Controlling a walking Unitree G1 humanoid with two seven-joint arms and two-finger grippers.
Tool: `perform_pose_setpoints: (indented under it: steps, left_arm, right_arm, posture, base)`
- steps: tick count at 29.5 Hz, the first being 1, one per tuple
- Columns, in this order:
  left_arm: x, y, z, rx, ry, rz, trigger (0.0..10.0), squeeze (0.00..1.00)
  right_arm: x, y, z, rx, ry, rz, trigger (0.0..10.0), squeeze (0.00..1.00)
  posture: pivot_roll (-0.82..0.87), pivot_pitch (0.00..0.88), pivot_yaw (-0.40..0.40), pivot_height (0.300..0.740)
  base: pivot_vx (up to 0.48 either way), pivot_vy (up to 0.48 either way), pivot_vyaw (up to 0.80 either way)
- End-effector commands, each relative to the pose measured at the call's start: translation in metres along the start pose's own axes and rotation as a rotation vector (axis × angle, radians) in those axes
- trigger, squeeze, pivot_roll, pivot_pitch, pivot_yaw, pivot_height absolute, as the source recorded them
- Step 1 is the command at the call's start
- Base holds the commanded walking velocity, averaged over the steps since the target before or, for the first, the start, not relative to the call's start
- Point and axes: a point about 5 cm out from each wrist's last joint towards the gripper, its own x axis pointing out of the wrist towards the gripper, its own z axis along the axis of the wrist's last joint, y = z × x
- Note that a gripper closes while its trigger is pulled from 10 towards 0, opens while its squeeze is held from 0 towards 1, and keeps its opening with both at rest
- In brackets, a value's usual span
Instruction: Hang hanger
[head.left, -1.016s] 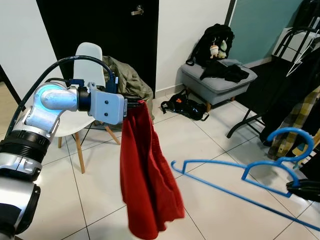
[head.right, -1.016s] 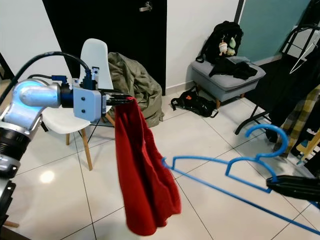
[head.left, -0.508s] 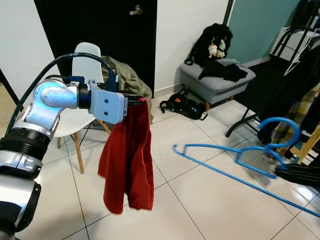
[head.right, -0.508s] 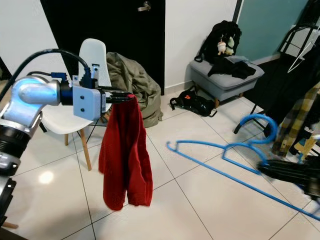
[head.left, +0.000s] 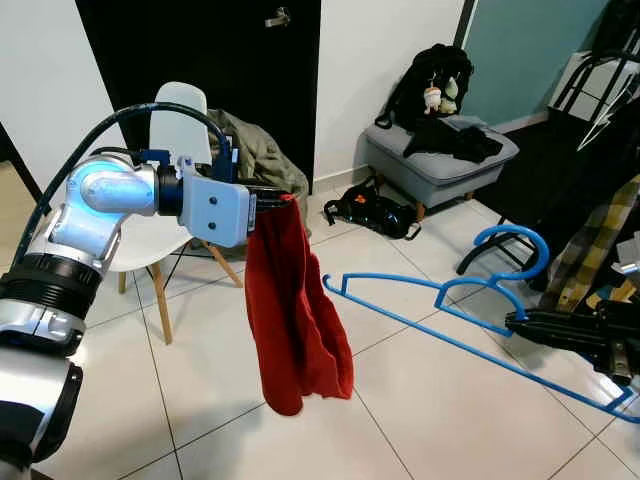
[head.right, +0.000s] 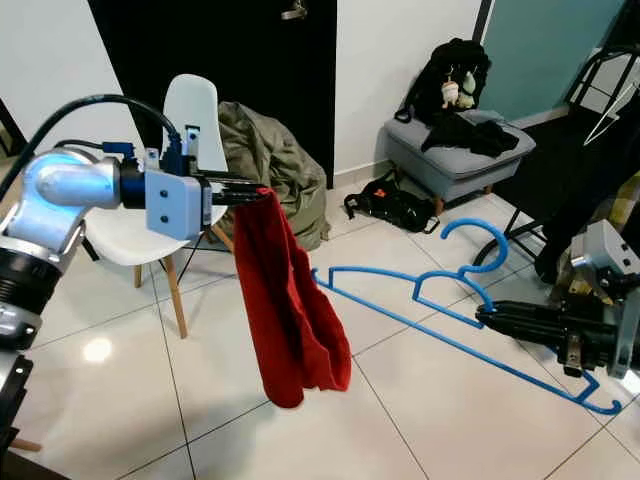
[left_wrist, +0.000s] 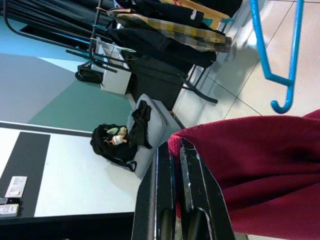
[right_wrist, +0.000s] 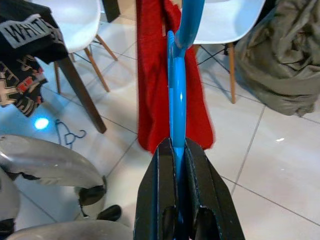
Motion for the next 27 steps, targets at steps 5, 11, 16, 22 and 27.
perform_pose_setpoints:
  steps: [5, 11, 16, 22, 27]
  left_arm:
    - [0.005, 0.016, 0.016, 0.051, -0.069, 0.028, 10.0, 0.00]
    - [0.008, 0.019, 0.022, 0.055, -0.100, 0.034, 10.0, 0.00]
    - [0.007, 0.018, 0.021, 0.060, -0.092, 0.022, 10.0, 0.00]
    - [0.006, 0.014, 0.017, 0.056, -0.072, 0.010, 10.0, 0.00]
    - [0.006, 0.013, 0.017, 0.050, -0.070, 0.007, 10.0, 0.00]
  right_arm:
    - [0.011, 0.000, -0.001, -0.021, -0.003, 0.001, 10.0, 0.00]
    - [0.019, 0.003, -0.004, -0.014, -0.007, 0.023, 10.0, 0.00]
    - [0.017, 0.001, 0.000, -0.019, -0.022, 0.021, 10.0, 0.00]
    - [0.004, -0.004, 0.006, -0.033, -0.029, -0.018, 10.0, 0.00]
    - [0.000, -0.004, 0.009, -0.038, -0.038, -0.026, 10.0, 0.00]
  posture:
    - [-0.05, 0.068, 0.015, 0.740]
    - [-0.04, 0.063, 0.013, 0.740]
    - [-0.04, 0.060, 0.016, 0.740]
    - [-0.04, 0.061, 0.015, 0.740]
    - [-0.04, 0.063, 0.017, 0.740]
  base:
    - [0.000, 0.000, 0.00]
    - [0.000, 0.000, 0.00]
    - [0.000, 0.000, 0.00]
    - [0.000, 0.000, 0.00]
    - [0.000, 0.000, 0.00]
